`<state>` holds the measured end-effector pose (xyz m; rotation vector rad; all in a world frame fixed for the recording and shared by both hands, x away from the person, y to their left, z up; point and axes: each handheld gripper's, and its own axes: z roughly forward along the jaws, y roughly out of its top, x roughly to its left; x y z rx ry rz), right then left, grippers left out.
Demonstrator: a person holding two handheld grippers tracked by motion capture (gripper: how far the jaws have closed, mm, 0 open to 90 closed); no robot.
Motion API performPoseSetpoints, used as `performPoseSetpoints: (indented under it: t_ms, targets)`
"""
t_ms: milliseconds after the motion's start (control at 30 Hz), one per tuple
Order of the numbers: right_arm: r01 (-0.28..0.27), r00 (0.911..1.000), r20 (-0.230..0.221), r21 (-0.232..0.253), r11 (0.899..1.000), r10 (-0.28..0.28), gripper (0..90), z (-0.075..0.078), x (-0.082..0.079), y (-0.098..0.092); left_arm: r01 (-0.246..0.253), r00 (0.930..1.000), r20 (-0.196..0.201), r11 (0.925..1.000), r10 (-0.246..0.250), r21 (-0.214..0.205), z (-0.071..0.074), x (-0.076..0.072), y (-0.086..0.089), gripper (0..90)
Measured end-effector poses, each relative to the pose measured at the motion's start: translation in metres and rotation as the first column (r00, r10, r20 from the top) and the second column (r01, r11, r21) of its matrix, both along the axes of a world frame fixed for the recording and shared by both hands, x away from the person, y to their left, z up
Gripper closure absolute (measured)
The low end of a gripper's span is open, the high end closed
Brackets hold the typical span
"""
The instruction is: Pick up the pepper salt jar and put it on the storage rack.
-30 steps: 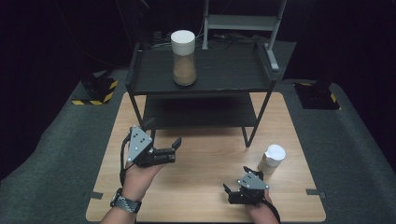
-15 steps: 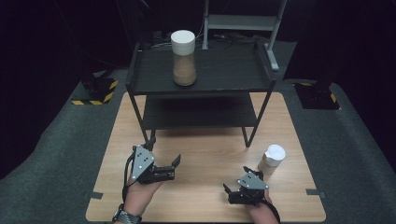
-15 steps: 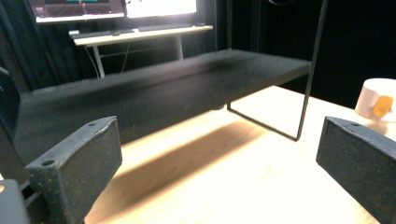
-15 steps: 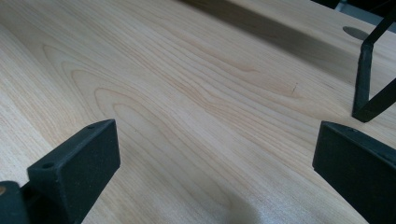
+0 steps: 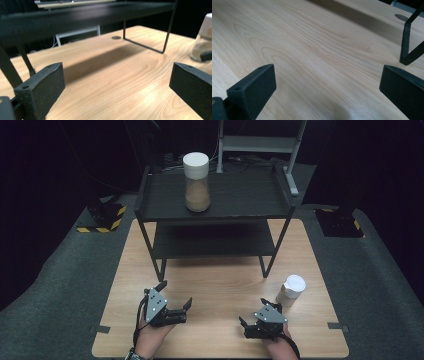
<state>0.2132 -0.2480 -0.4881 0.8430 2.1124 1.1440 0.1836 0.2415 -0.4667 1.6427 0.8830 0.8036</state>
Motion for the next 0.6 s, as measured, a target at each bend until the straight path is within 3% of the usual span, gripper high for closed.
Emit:
performPoseSetpoints:
  t_ms: [367,600]
  targets:
    - [0.006,1.0000,0.000,-0.004,1.000,-0.006,0.0,0.000,-0.001,0.001,-0.008,0.9948,-0.101,0.9979,0.014,0.065,-0.019,0.004,-0.002,0.4]
    - [0.009,0.9999,-0.007,-0.009,1.000,-0.009,0.0,0.001,0.001,0.002,0.000,0.9847,-0.172,0.9883,0.027,0.153,-0.023,0.011,-0.007,0.4]
